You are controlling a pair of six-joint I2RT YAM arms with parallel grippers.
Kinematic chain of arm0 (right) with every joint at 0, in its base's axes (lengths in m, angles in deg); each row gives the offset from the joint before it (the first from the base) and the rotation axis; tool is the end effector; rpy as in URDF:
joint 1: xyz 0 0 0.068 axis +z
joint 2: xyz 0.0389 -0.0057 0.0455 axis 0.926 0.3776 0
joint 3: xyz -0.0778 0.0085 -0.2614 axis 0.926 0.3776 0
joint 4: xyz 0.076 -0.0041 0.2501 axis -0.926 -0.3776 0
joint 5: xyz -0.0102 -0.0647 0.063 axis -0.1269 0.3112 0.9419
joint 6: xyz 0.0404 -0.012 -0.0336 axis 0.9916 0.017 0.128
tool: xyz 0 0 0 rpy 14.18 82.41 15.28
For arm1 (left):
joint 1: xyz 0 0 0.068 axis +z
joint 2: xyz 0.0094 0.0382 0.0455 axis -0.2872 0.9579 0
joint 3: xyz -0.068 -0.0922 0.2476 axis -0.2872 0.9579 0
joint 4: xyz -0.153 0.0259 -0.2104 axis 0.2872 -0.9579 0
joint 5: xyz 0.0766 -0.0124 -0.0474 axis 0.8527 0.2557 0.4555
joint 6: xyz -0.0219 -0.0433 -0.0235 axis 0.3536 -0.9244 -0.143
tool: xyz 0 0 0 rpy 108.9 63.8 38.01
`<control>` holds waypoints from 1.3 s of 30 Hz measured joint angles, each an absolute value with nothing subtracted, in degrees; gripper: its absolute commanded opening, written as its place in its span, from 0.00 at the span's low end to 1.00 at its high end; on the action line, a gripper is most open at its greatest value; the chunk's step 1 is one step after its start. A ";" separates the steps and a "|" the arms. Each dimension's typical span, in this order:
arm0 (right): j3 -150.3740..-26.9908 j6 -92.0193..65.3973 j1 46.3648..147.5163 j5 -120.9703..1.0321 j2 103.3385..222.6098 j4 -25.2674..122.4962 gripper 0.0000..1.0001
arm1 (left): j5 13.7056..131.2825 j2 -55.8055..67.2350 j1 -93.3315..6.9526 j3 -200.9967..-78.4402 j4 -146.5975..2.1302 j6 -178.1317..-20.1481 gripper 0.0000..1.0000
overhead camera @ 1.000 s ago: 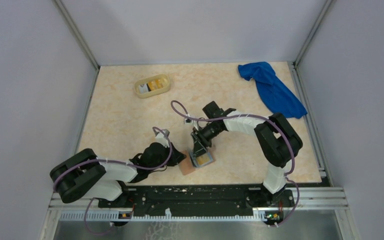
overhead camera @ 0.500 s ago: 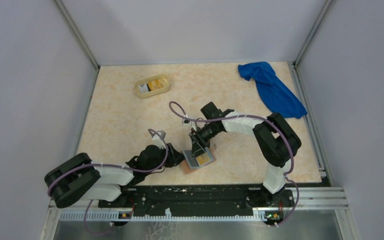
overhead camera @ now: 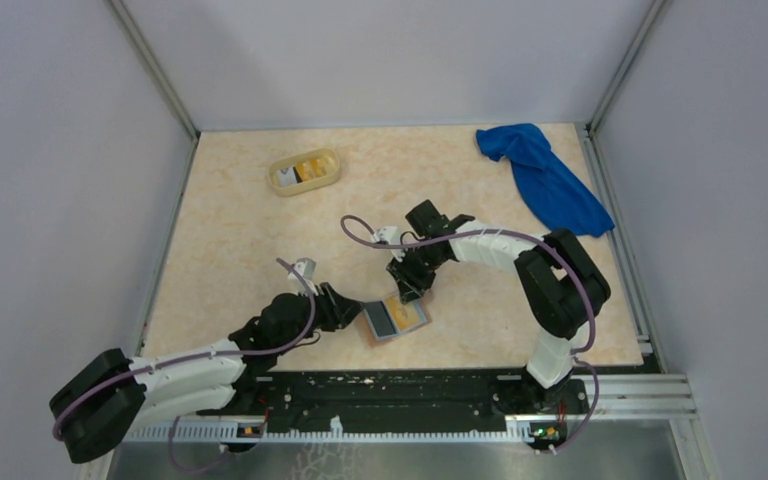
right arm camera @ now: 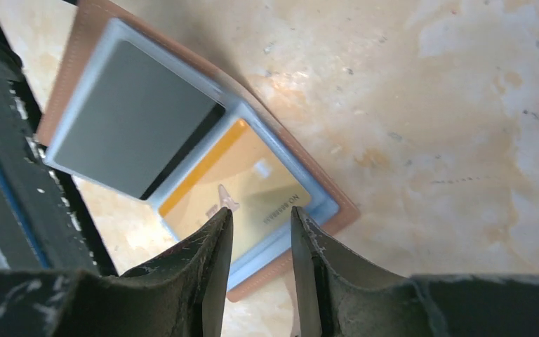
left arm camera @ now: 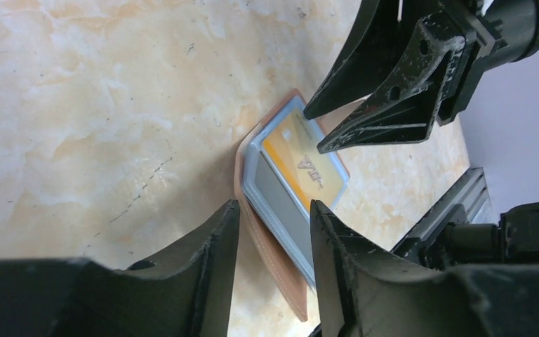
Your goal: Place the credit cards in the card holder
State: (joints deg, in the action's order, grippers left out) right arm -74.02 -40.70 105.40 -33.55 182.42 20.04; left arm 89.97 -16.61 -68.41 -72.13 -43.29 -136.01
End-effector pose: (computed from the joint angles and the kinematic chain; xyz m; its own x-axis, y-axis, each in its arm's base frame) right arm 0.2516 0.2188 0.1669 -0.4572 -0.7192 -0.5232 -0.8833 0.2989 0.3611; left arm 0.1115 -0.1322 0.1482 -0.6323 -0.3912 -0.6687 0.3121 0.6613 -0.6821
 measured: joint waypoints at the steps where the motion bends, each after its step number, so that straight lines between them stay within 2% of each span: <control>1: -74.24 -41.16 105.40 -34.97 182.42 19.21 0.37 | 89.90 -16.59 -68.41 -72.39 -44.16 -135.83 0.39; 4: -74.76 -42.10 105.40 -37.68 182.45 17.83 0.39 | 89.16 -14.99 -68.39 -73.79 -45.78 -135.26 0.36; 13: -76.12 -43.11 105.13 -39.78 182.49 14.93 0.43 | 86.56 -1.05 -68.41 -80.08 -48.29 -133.95 0.37; 15: -76.18 -43.15 105.13 -40.47 182.49 14.88 0.44 | 86.54 0.20 -68.41 -80.15 -48.99 -133.97 0.34; 21: -76.18 -43.59 103.98 -41.31 182.42 14.27 0.47 | 87.21 0.59 -68.41 -80.15 -50.00 -134.26 0.27; 30: -77.78 -45.03 102.60 -41.04 182.51 11.15 0.48 | 88.15 -1.14 -68.41 -80.13 -50.15 -134.50 0.27; 39: -78.76 -45.49 102.60 -35.10 183.98 8.81 0.47 | 87.21 0.22 -68.41 -80.11 -48.75 -134.45 0.26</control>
